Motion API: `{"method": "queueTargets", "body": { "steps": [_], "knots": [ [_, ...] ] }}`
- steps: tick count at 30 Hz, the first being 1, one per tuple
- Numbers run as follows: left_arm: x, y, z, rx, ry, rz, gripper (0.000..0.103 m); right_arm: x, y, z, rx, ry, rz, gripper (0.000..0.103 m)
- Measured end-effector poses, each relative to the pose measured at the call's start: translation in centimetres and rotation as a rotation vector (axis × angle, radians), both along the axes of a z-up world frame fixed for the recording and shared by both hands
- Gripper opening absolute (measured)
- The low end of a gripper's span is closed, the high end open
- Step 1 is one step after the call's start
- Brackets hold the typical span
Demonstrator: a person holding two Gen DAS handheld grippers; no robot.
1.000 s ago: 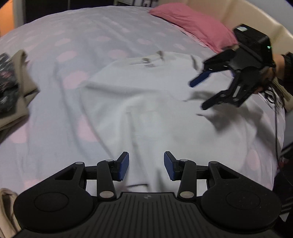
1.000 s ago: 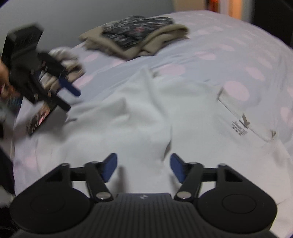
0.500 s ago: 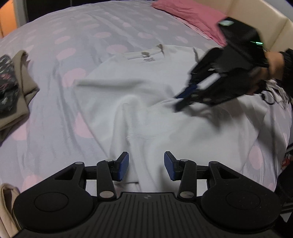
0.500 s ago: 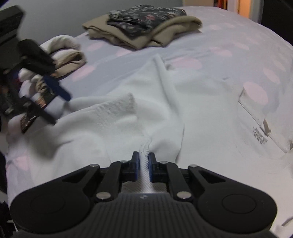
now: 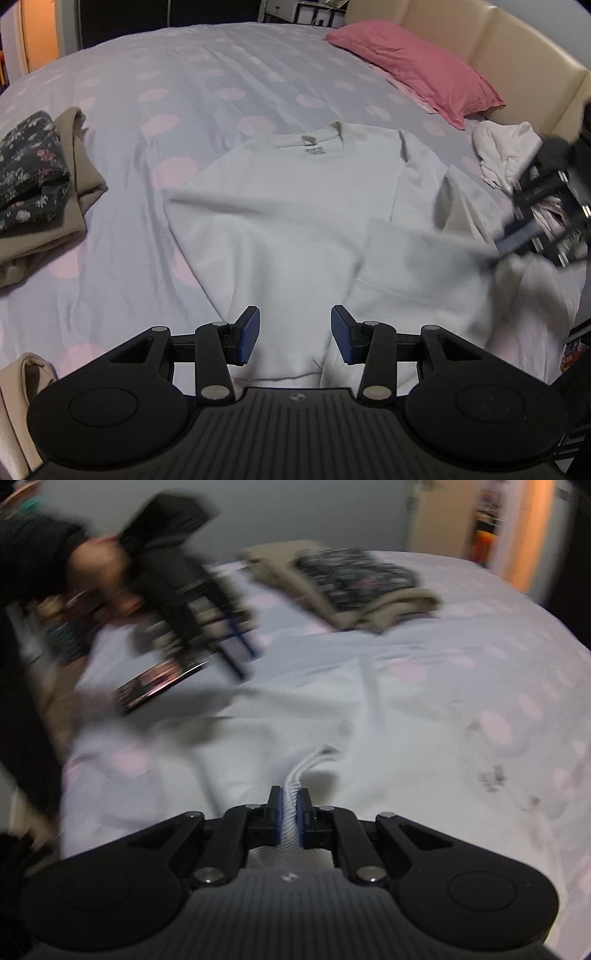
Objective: Fold clothes
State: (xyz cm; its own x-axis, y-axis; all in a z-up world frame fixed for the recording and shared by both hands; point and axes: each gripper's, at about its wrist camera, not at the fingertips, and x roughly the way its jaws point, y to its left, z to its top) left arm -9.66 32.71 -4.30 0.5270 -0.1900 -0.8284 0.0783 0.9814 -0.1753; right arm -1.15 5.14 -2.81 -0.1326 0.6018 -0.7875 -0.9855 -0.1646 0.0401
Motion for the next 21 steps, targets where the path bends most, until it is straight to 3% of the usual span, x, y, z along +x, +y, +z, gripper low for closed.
{"method": "queueTargets", "body": {
  "steps": [4,8,12,16,17,18,19,20,21],
  "knots": [
    [-0.8,-0.4,0.0,-0.008,-0.011,-0.007,0.047,-4.9,-2.2,-1.0,-0.059,0.057,0.189,0.009],
    [-0.7,-0.5,-1.3,-0.019,0.019,-0.004,0.047,-11.5,-4.5,-5.8,-0.296,0.037,0.405,0.01],
    [-0.9,-1.0,-2.1,-0.01,0.035,-0.029,0.047,-13.2,-5.4,-8.0,-0.42,0.071,0.462,0.015],
    [-1.0,-0.8,-2.6,-0.008,0.04,-0.025,0.047,-8.9,-3.4,-5.3,-0.28,0.248,0.29,0.015],
    [-1.0,-0.7,-2.7,-0.008,0.041,-0.022,0.047,-7.7,-2.8,-4.4,-0.223,0.277,0.241,0.021],
    [-1.0,-0.6,-2.8,-0.008,0.041,-0.019,0.047,-6.6,-2.2,-3.4,-0.154,0.289,0.194,0.037],
    [-1.0,-0.5,-2.9,-0.009,0.041,-0.015,0.047,-5.8,-1.6,-2.5,-0.085,0.288,0.147,0.045],
    [-1.0,-0.4,-3.0,-0.009,0.042,-0.012,0.047,-5.4,-0.8,-2.0,-0.025,0.252,0.101,0.057],
    [-1.1,-0.3,-3.1,-0.009,0.042,-0.009,0.047,-5.1,0.0,-1.7,0.028,0.197,0.056,0.06]
  ]
}}
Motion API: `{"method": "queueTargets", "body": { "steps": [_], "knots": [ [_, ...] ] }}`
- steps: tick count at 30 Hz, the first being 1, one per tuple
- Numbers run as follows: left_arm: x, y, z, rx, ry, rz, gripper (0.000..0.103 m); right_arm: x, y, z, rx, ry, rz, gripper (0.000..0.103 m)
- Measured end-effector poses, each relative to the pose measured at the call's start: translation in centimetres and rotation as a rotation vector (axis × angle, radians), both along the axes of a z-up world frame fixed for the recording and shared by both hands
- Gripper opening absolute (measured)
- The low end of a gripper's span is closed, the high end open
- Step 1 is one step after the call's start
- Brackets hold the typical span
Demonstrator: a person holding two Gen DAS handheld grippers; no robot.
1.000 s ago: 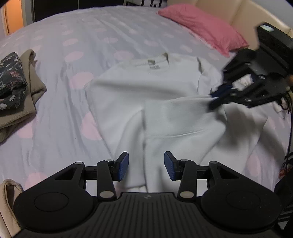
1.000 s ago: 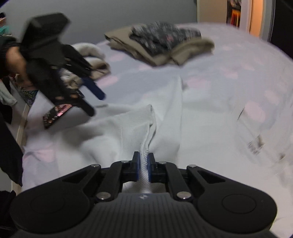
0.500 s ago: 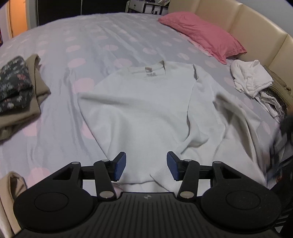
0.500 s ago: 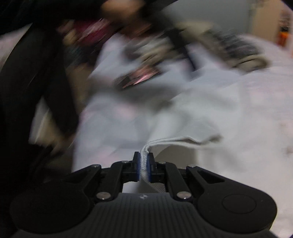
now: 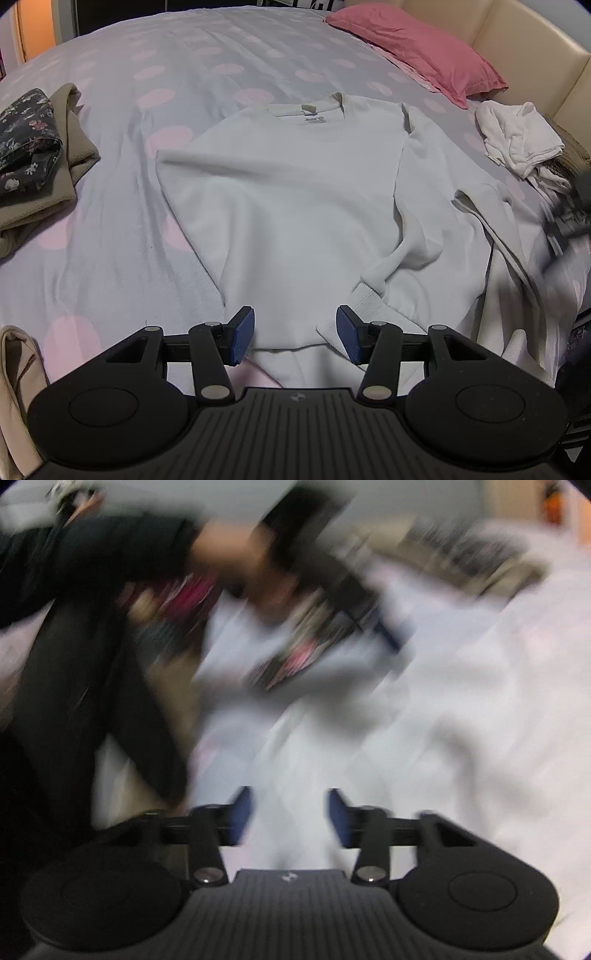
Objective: Fold clothes
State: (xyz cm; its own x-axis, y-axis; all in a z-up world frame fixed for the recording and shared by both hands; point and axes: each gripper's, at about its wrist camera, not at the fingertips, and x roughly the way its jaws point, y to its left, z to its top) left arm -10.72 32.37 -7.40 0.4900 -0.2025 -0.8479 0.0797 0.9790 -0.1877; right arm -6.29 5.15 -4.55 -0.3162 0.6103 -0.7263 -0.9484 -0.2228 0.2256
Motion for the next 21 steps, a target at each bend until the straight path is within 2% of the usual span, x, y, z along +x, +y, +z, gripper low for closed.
{"method": "queueTargets", "body": {
  "steps": [1,4,5,7,9,10,11,14,18,21],
  "knots": [
    [0.0,0.1,-0.1,0.0,0.0,0.003,0.047,-0.2,1.0,-0.1,0.024,-0.075,-0.035,0.06],
    [0.0,0.4,-0.4,-0.001,0.001,0.013,0.047,-3.3,3.7,-2.7,-0.005,-0.315,-0.039,0.056],
    [-0.1,0.4,-0.5,-0.002,0.002,0.015,0.047,-4.2,4.5,-3.8,-0.025,-0.354,-0.034,0.049],
    [0.0,0.4,-0.6,-0.002,0.005,0.007,0.047,-5.3,5.5,-6.2,-0.074,-0.386,0.001,0.047],
    [0.0,0.2,-0.8,0.001,0.01,-0.002,0.047,-6.6,5.7,-8.5,-0.09,-0.518,0.03,0.043],
    [-0.1,0.0,-0.9,0.004,0.011,-0.008,0.047,-6.9,5.9,-9.2,-0.095,-0.576,0.025,0.032],
    [-0.1,0.0,-0.9,0.005,0.011,-0.012,0.047,-6.4,6.1,-9.3,-0.109,-0.575,-0.006,0.007],
    [-0.2,0.0,-0.8,-0.003,0.002,-0.017,0.047,-2.5,5.8,-6.6,-0.131,-0.371,-0.176,0.005],
    [-0.4,0.3,-0.7,-0.01,-0.004,-0.009,0.047,4.3,2.6,-1.9,-0.068,-0.126,-0.433,0.006],
    [-0.5,0.3,-0.8,-0.011,0.0,-0.008,0.047,9.7,-1.0,-0.1,-0.027,-0.084,-0.719,0.006]
  ]
}}
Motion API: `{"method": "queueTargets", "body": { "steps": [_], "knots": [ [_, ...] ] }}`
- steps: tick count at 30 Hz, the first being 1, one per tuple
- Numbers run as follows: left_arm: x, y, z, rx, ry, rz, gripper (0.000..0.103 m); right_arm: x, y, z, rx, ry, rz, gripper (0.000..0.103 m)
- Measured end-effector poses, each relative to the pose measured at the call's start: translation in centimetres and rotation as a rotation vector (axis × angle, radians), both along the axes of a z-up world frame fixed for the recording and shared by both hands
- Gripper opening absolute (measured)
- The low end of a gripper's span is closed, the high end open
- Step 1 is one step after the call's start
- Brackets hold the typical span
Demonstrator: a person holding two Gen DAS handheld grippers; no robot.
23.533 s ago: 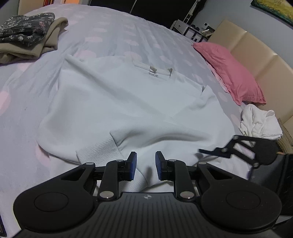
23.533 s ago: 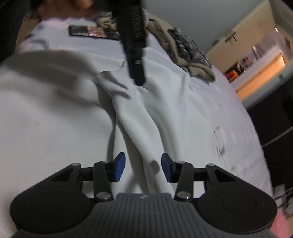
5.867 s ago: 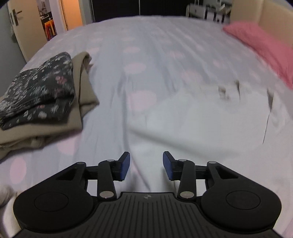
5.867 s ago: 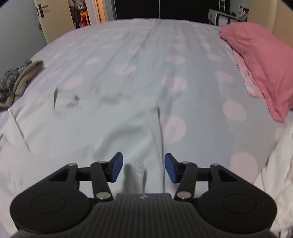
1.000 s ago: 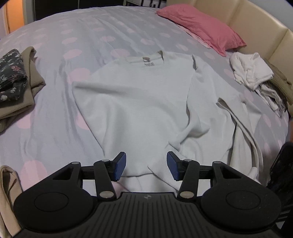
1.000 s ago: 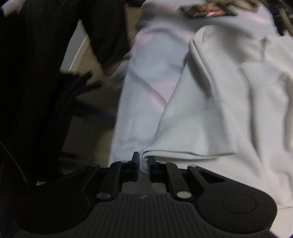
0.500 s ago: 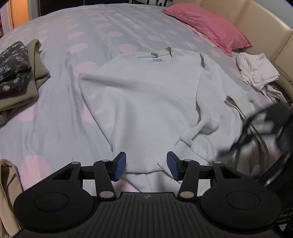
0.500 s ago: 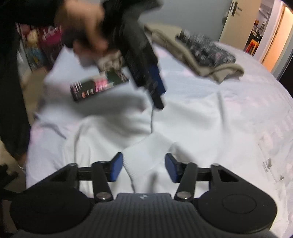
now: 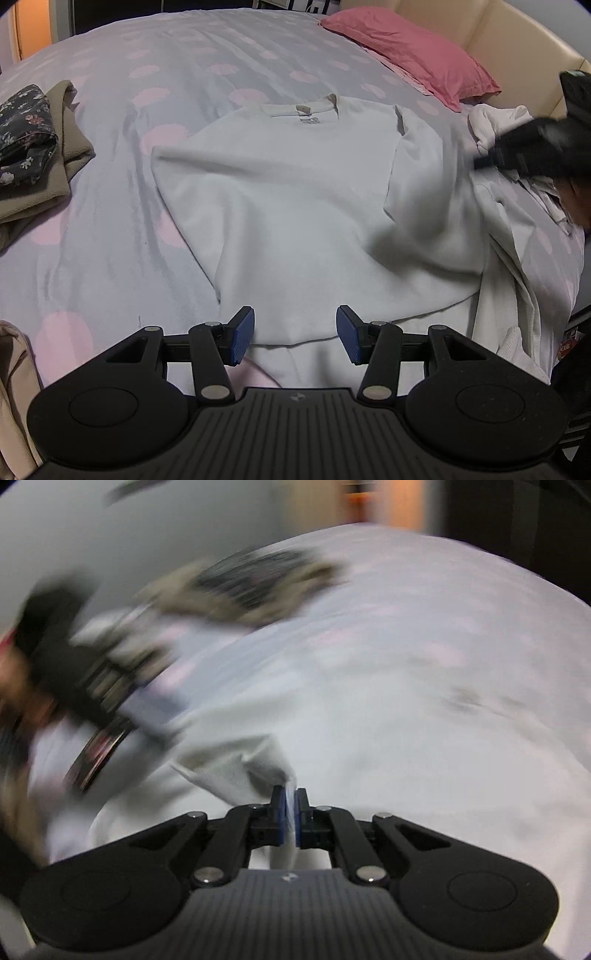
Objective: Fold clothes
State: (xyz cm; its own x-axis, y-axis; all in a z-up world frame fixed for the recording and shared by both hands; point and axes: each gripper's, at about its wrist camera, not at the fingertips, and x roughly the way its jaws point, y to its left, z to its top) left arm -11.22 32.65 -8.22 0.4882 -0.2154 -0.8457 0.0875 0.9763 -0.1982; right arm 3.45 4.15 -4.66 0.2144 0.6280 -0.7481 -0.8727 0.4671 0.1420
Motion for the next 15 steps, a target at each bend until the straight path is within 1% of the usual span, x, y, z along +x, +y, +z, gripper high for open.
{"method": "queueTargets", "body": {
  "steps": [1,3,4,5,6,7,8,9,12,15],
  "knots": [
    [0.0,0.0,0.0,0.0,0.001,0.0,0.047,1.5,-0.9,0.2,0.0,-0.011,-0.102,0.006],
    [-0.1,0.0,-0.1,0.004,0.005,-0.001,0.047,3.9,-2.4,-0.3,-0.069,-0.066,-0.349,0.012],
    [-0.1,-0.1,-0.1,0.007,0.007,-0.002,0.047,4.4,-2.9,-0.5,-0.106,-0.102,-0.417,0.013],
    [-0.1,-0.1,0.0,0.01,0.007,-0.004,0.047,4.4,-2.9,-0.7,-0.138,-0.144,-0.432,0.014],
    [-0.2,-0.1,0.0,0.009,0.005,-0.004,0.047,3.8,-2.6,-0.8,-0.151,-0.178,-0.399,0.018],
    [-0.2,0.0,0.0,0.009,0.004,-0.002,0.047,2.7,-2.0,-0.9,-0.147,-0.205,-0.325,0.022],
    [-0.2,0.1,-0.1,0.009,0.004,0.002,0.047,1.2,-1.2,-1.3,-0.152,-0.226,-0.234,0.037],
    [-0.1,0.3,-0.2,0.01,0.007,0.008,0.047,-0.7,-0.5,-2.1,-0.167,-0.241,-0.126,0.042],
    [0.1,0.6,-0.4,0.011,0.02,0.027,0.047,-6.3,1.9,-4.4,-0.209,-0.285,0.198,0.041],
    [0.0,0.6,-0.7,-0.002,0.047,0.018,0.047,-12.0,4.2,-6.7,-0.247,-0.324,0.523,0.042]
  ]
}}
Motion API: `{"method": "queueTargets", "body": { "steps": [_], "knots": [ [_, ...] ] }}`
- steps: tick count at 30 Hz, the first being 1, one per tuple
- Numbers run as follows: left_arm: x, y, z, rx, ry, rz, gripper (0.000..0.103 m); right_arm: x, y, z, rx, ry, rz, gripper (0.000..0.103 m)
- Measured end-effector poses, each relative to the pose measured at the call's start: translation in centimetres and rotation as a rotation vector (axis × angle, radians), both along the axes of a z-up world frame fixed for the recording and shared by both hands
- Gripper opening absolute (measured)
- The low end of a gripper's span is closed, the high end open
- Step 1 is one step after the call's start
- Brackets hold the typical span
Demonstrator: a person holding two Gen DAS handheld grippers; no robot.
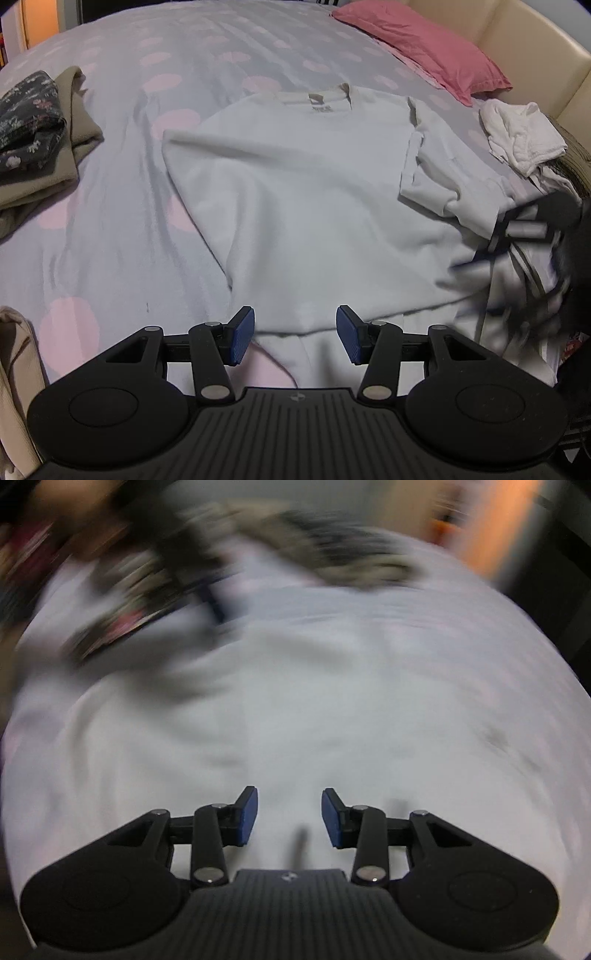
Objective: Fold clothes
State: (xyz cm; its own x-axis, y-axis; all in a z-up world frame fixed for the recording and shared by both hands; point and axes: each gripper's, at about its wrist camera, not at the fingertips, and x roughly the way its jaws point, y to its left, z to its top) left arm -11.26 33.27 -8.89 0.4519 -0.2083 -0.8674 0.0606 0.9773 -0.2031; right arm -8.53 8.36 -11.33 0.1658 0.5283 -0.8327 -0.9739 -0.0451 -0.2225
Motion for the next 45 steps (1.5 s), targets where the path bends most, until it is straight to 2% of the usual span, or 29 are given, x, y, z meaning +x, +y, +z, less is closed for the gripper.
{"method": "queueTargets", "body": {
  "steps": [2,4,5,9,10,11,12,17,22,25,26,30,32,33,35,37,40,42,45],
  "knots": [
    [-0.1,-0.1,-0.7,-0.016,0.055,-0.025,0.047,-1.9,0.9,-1.7,-0.055,-0.086,0.089,0.041],
    [-0.5,-0.7,-1.6,0.017,0.078,-0.034,0.047,-2.6,1.1,-2.9,-0.086,-0.175,0.098,0.04],
    [-0.7,-1.0,-2.0,0.033,0.089,-0.038,0.047,-2.5,1.3,-3.1,-0.089,-0.19,0.084,0.04],
    [-0.8,-1.3,-3.9,0.051,0.132,0.011,0.047,-0.8,1.1,-2.5,-0.073,-0.171,0.0,0.038],
    [-0.8,-1.4,-4.3,0.047,0.137,0.024,0.047,-0.8,1.0,-2.8,-0.081,-0.168,0.007,0.029],
    [-0.8,-1.5,-4.7,0.045,0.141,0.036,0.047,-0.8,1.1,-3.0,-0.091,-0.168,0.011,0.011],
    [-0.8,-1.6,-4.9,0.049,0.136,0.04,0.047,-0.8,1.3,-3.3,-0.102,-0.172,0.013,0.007],
    [-0.9,-1.4,-4.9,0.074,0.142,0.029,0.048,-0.1,-0.3,-1.3,-0.154,-0.145,0.018,0.006],
    [-1.2,-0.2,-4.8,0.037,0.156,0.066,0.047,2.5,-3.1,-1.4,-0.308,-0.148,0.002,0.006],
    [-1.4,-0.3,-4.6,0.051,0.158,0.053,0.046,3.4,-4.4,-2.2,-0.303,-0.154,-0.032,0.006],
    [-1.5,-0.3,-4.4,0.057,0.156,0.048,0.043,3.4,-4.4,-2.4,-0.289,-0.148,-0.038,0.006],
    [-1.5,-0.7,-2.4,0.104,0.082,-0.002,0.04,2.4,-4.2,-2.6,-0.252,-0.167,0.008,0.008],
    [-1.5,-0.9,-1.2,0.123,0.019,-0.023,0.04,2.6,-4.0,-2.0,-0.255,-0.124,0.009,0.013],
    [-1.4,-1.0,-0.8,0.124,-0.008,-0.029,0.04,2.8,-4.0,-1.6,-0.258,-0.095,0.007,0.019],
    [-0.3,-1.3,-0.4,0.117,-0.047,-0.028,0.04,3.3,-3.8,-0.7,-0.26,-0.033,-0.003,0.019],
    [0.7,-1.7,0.0,0.11,-0.085,-0.026,0.04,4.4,-3.5,0.7,-0.222,0.049,-0.038,0.02],
    [2.2,-2.2,0.5,0.1,-0.142,-0.025,0.04,6.5,-2.7,3.0,-0.107,0.151,-0.106,0.033],
    [3.3,-2.7,0.4,0.093,-0.152,-0.029,0.04,8.1,-1.6,3.7,-0.031,0.15,-0.145,0.043],
    [4.5,-3.4,-0.5,0.092,-0.134,-0.05,0.04,10.5,0.0,3.4,0.027,0.11,-0.204,0.041]
  ]
}}
